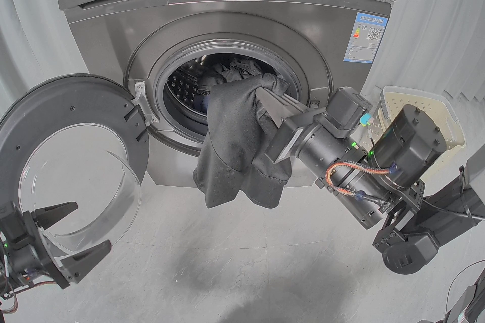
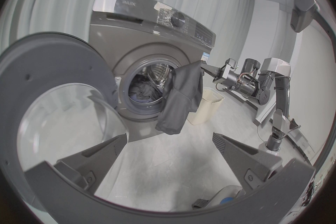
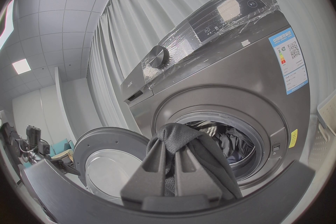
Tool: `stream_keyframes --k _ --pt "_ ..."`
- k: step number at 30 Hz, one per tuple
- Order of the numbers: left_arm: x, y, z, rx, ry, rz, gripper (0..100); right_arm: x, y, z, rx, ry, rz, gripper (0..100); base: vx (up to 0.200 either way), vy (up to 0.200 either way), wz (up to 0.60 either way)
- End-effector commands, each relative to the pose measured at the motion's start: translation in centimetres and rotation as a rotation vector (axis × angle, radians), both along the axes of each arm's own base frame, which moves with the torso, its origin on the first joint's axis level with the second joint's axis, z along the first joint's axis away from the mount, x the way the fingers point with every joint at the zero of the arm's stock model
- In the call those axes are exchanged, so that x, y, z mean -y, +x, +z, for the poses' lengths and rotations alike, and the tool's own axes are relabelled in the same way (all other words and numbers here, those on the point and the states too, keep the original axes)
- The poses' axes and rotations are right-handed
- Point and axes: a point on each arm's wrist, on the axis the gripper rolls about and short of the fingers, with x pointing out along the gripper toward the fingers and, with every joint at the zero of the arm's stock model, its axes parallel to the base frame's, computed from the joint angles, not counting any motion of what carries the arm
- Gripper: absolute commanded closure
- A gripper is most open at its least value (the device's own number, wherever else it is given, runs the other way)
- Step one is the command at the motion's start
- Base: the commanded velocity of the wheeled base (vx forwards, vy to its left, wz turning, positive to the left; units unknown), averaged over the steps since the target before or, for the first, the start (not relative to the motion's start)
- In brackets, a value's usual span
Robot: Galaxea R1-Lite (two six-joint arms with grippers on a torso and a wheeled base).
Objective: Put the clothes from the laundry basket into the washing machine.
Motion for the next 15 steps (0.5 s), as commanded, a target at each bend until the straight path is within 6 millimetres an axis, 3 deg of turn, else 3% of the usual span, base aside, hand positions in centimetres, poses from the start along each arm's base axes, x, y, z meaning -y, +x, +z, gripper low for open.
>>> stream_keyframes --k 1,15 --pt "2.6 5.4 -1.4 -0.126 0.029 -0.126 0 -0.5 0.4 -0.3 -0.003 -0.001 -0.001 100 0.000 0.000 0.00" --pt "5.7 10.9 -1.2 -0.175 0.035 -0.191 0 -0.6 0.5 -0.5 -0.007 -0.006 -0.001 100 0.000 0.000 0.00"
